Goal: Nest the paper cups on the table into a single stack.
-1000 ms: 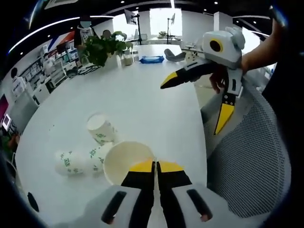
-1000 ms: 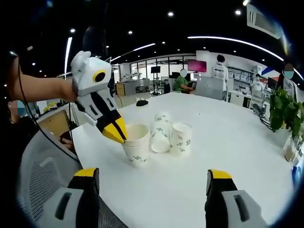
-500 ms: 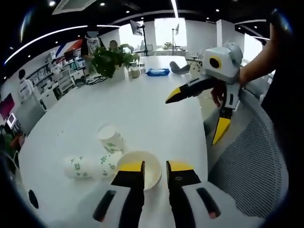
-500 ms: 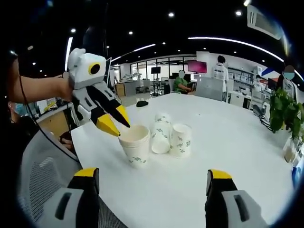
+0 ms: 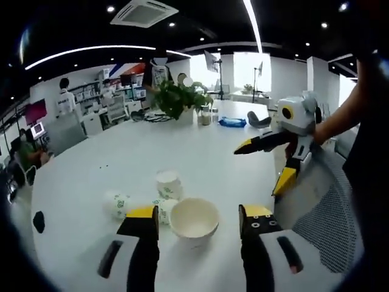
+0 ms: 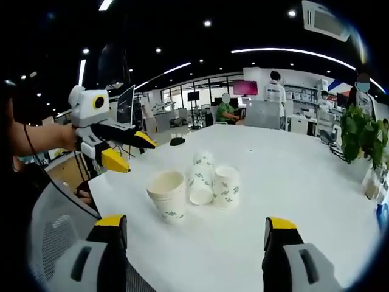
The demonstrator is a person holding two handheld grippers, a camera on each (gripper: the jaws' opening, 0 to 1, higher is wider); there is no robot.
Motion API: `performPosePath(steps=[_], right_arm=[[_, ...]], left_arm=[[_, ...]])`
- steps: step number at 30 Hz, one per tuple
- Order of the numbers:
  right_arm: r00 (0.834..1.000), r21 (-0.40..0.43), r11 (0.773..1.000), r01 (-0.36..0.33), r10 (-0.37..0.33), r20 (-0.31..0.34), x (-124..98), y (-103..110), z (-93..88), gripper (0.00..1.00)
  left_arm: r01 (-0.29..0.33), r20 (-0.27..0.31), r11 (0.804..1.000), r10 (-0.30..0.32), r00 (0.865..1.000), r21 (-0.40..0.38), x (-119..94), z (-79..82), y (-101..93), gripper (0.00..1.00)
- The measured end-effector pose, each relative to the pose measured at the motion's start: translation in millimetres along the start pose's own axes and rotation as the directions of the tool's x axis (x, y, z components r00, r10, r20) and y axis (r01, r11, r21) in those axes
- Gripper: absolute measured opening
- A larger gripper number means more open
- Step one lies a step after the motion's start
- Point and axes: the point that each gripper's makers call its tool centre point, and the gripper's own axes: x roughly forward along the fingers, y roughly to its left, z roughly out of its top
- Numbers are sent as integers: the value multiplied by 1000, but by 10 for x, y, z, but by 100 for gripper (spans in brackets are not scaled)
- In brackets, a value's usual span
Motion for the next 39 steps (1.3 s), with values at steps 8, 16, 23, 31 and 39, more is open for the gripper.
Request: performPosePath(steps=[8, 16, 23, 31, 39], right_arm=[[1000, -43, 999, -9, 10, 15, 90, -71, 140, 93], [1000, -76, 997, -20, 20, 4, 305, -223, 212, 90], [1000, -83, 996, -17, 17, -8, 448, -339, 209, 90], [1000, -61, 998, -7, 8, 7, 589, -465, 247, 90], [1000, -77, 997, 12, -11, 17, 708, -592, 258, 89]], left_arm=[[-117, 48, 987, 123, 991, -110, -303, -108, 181, 70], [-212, 38, 972, 217, 975, -102, -516, -385, 152, 81], [-224, 19, 970, 227, 974, -97, -555, -563, -18, 92], [-220, 35, 967, 227, 973, -128, -544, -639, -139, 99], [-247, 62, 959, 257, 964, -136, -561, -597, -81, 99]])
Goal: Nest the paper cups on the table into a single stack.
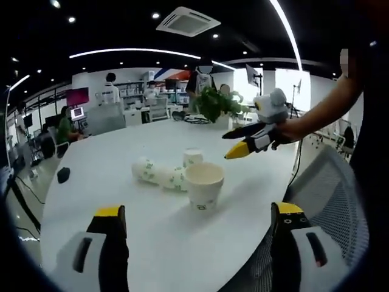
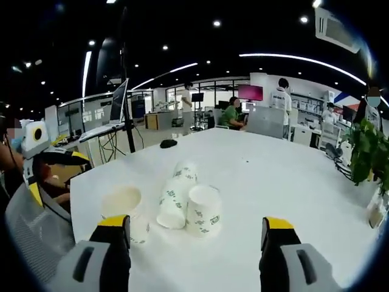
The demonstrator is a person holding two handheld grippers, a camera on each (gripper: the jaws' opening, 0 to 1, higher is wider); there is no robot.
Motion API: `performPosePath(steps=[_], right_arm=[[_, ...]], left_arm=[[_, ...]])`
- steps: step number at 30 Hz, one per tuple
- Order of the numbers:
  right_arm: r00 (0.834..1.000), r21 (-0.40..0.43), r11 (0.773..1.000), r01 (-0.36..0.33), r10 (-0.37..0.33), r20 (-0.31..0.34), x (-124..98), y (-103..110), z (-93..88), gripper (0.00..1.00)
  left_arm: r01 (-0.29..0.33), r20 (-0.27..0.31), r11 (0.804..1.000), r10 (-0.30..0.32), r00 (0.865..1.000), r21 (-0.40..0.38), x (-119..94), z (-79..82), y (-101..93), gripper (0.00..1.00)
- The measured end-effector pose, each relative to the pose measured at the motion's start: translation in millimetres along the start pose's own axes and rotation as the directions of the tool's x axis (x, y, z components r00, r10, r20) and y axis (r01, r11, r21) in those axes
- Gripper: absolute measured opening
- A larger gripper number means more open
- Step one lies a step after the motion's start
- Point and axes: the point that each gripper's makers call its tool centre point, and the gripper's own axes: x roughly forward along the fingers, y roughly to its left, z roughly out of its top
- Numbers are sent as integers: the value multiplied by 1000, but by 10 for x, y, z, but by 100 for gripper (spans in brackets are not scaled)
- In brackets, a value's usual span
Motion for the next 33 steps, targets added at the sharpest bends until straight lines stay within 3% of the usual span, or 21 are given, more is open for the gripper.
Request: performPosePath(steps=[9, 33], right_arm=[[1000, 2, 1000, 6, -6, -15, 103, -67, -14, 86], [999, 37, 998, 52, -52, 6, 316, -280, 121, 80]], left_arm=[[-43, 18, 999, 44, 999, -30, 0, 15, 73, 99], [-29, 51, 999, 30, 998, -14, 17, 48, 35, 95]])
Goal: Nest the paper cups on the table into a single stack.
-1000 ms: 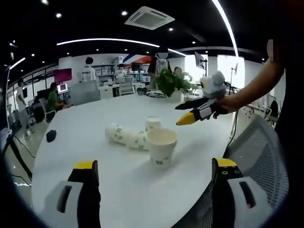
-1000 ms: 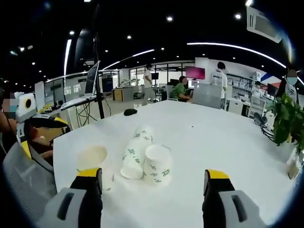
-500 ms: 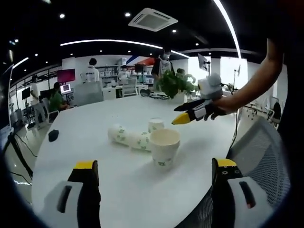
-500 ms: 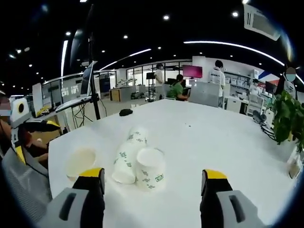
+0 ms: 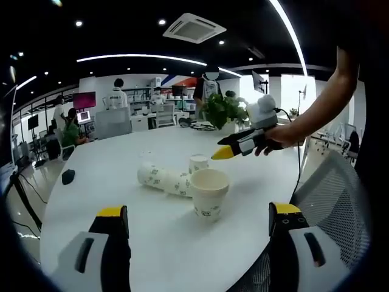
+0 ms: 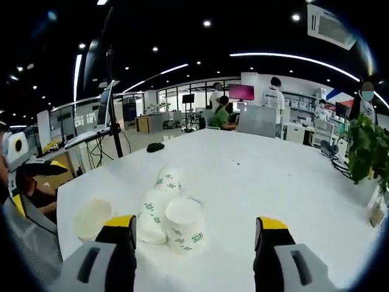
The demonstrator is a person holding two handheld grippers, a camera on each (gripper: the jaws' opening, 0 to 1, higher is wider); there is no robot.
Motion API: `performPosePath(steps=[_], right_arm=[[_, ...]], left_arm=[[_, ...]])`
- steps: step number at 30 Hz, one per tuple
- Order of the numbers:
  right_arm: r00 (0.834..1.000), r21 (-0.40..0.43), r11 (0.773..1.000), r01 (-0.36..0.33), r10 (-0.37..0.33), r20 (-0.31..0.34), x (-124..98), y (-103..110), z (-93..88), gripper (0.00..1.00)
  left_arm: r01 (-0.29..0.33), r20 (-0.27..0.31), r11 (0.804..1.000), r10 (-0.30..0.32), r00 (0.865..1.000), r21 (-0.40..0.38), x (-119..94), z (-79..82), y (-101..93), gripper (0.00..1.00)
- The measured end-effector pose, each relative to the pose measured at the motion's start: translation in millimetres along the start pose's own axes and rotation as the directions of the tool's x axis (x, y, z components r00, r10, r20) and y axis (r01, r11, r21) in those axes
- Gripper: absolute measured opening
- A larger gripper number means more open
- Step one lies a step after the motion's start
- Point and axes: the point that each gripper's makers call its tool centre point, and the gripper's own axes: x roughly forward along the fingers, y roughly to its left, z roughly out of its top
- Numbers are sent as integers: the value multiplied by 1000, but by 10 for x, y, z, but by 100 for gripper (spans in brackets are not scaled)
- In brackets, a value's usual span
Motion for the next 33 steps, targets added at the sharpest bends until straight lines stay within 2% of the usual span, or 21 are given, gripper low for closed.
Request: performPosePath(steps=[14, 20, 33], right_arm=[[1000, 27, 1000, 11, -11, -16, 110, -80, -31, 74], [1000, 25, 1000, 10, -10, -15, 152, -48, -5, 68], [1000, 29, 1000, -7, 8, -16, 329, 76, 51, 64]], left_arm=[[34, -17, 999, -34, 999, 24, 16, -38, -84, 96], [45, -23, 998, -44, 999, 38, 20, -49, -110, 94], [64, -47, 995, -61, 997, 75, 28, -102, -156, 93]])
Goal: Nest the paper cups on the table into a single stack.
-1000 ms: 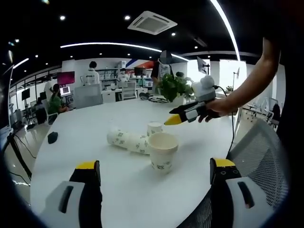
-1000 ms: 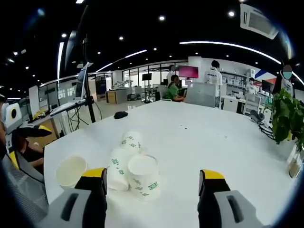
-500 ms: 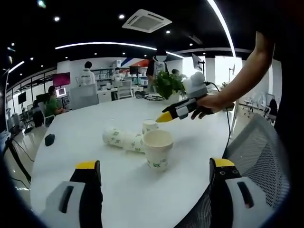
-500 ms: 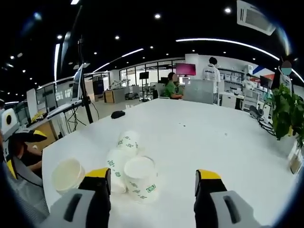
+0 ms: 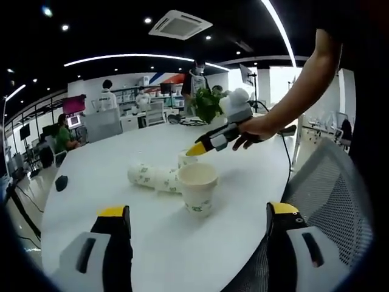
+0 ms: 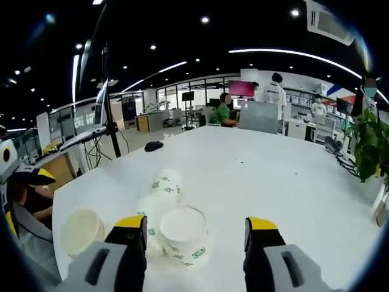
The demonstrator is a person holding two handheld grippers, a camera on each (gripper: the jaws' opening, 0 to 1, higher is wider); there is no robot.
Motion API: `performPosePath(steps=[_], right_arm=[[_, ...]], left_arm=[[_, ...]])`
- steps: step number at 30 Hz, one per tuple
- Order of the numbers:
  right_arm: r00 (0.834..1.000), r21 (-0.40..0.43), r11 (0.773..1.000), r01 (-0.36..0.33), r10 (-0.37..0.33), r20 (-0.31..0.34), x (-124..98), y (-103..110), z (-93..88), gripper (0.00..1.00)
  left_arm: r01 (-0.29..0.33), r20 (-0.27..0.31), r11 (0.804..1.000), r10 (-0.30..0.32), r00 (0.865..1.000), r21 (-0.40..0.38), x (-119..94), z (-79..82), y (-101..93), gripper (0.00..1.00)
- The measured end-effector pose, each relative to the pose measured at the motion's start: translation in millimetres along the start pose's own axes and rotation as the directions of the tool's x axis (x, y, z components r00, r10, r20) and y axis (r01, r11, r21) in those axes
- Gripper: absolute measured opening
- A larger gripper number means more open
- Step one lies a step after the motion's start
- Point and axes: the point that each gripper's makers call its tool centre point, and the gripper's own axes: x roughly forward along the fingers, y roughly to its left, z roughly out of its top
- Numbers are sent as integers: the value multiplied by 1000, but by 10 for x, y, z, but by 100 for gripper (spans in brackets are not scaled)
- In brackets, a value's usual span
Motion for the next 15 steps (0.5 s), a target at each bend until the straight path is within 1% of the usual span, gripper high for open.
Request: performPosePath(steps=[3, 4, 9, 15], right_arm=[[1000, 0, 1000, -5, 5, -1, 49, 27, 7, 62], [1000, 0, 1000, -9, 9, -3, 88, 29, -5, 61], [1000, -15, 1000, -20, 20, -16, 143, 77, -44, 56], [999, -18, 1000, -15, 14, -32, 252, 47, -114, 53]], left_arm=[[9, -12, 1000, -9, 1000, 3, 6, -27, -15, 92], [11, -14, 1000, -11, 1000, 13, 9, -32, -22, 92], [16, -26, 999, -15, 1000, 31, 15, -54, -40, 92], [17, -36, 999, -15, 999, 38, 23, -75, -41, 92]])
